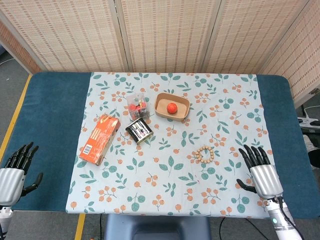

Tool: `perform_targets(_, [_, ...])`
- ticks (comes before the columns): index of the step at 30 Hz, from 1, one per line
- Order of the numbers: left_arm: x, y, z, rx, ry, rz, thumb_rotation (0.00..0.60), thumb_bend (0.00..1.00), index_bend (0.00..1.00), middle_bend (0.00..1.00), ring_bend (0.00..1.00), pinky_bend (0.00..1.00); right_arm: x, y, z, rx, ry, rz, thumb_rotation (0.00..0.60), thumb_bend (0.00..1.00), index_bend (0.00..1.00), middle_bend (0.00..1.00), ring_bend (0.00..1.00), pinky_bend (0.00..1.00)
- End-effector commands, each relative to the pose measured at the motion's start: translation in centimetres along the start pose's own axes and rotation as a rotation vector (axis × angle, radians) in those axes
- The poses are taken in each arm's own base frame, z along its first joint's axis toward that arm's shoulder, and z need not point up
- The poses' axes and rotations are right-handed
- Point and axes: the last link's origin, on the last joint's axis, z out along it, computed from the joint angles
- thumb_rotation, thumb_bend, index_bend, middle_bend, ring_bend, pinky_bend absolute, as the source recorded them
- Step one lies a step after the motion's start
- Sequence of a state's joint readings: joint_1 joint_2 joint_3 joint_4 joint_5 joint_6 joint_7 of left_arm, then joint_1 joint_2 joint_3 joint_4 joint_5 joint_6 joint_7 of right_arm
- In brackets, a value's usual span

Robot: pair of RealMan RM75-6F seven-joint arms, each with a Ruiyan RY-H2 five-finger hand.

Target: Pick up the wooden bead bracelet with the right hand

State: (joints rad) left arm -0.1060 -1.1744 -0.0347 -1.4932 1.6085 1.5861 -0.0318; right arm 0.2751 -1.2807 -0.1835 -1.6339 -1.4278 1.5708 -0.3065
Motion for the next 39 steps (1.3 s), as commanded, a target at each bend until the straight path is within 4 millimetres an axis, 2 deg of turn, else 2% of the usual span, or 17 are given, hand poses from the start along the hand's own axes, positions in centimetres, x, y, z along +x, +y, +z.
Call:
perform_targets(1, [0.0,0.0,0.0,0.002,-0.003,0.0,0.6,0.41,0.0,0.0,0.0,0.16,-0.2,-0.2,-0.1,0.01,-0.01,0.012,0.473,0.15,0.0,0.0,0.0,0.0])
perform_targets(5, [-0.1,0.1,0.0,-0.003,-0.014,-0.004,0.6,0.41,0.0,0.0,0.0,0.16,-0.4,-0.7,0.3,0.033,-0.011,0.013,0.473,0.15,0.0,0.0,0.0,0.0])
perform_targets(9, [-0.1,0.0,0.1,-0.005,-0.015,-0.012,0.6,0.41,0.0,0.0,0.0,0.16,-0.7,-1.3,2.7,0.089,-0.043,-0.038,0.472,0.16,0.0,0.01,0.0,0.0])
perform_targets(12, [-0.1,0.0,0.1,-0.004,-0.017,-0.013,0.6,0.41,0.0,0.0,0.0,0.16,-0.9,-1.6,3.6,0.108,-0.055,-0.057,0.471,0.19,0.02,0.06,0.0,0.0])
perform_targets(14, [-0.1,0.0,0.1,-0.005,-0.018,-0.016,0.6,0.41,0.0,0.0,0.0,0.16,-1.4,-2.2,5.1,0.142,-0.092,-0.082,0.473,0.2,0.08,0.14,0.0,0.0])
perform_targets(16, [0.0,0.1,0.0,-0.012,-0.015,-0.017,0.6,0.41,0.0,0.0,0.0,0.16,-3.0,-3.9,7.7,0.212,-0.183,-0.112,0.474,0.22,0.12,0.18,0.0,0.0])
perform_targets(18, [0.0,0.1,-0.2,-0.014,-0.015,-0.016,0.6,0.41,0.0,0.0,0.0,0.16,-3.9,-4.7,8.9,0.235,-0.212,-0.131,0.473,0.23,0.15,0.2,0.0,0.0])
perform_targets(22, [0.1,0.1,-0.2,-0.011,-0.015,-0.017,0.6,0.41,0.0,0.0,0.0,0.16,-5.3,-5.3,9.6,0.262,-0.24,-0.167,0.484,0.26,0.23,0.26,0.0,0.0])
perform_targets(30, [0.1,0.1,-0.2,-0.013,-0.017,-0.017,0.6,0.41,0.0,0.0,0.0,0.16,-6.8,-6.1,10.9,0.271,-0.262,-0.172,0.511,0.26,0.26,0.28,0.0,0.0])
perform_targets(33, [0.1,0.0,-0.2,-0.011,-0.015,-0.018,0.6,0.41,0.0,0.0,0.0,0.16,-7.0,-6.2,11.0,0.276,-0.262,-0.184,0.533,0.27,0.34,0.34,0.0,0.0])
perform_targets(37, [0.1,0.0,-0.2,-0.012,-0.016,-0.019,0.6,0.41,0.0,0.0,0.0,0.16,-7.3,-6.4,11.2,0.285,-0.271,-0.207,0.597,0.29,0.5,0.43,0.05,0.0])
perform_targets(39, [0.1,0.1,-0.2,-0.013,-0.018,-0.019,0.6,0.41,0.0,0.0,0.0,0.16,-7.4,-6.4,11.2,0.285,-0.269,-0.209,0.6,0.3,0.55,0.46,0.07,0.0])
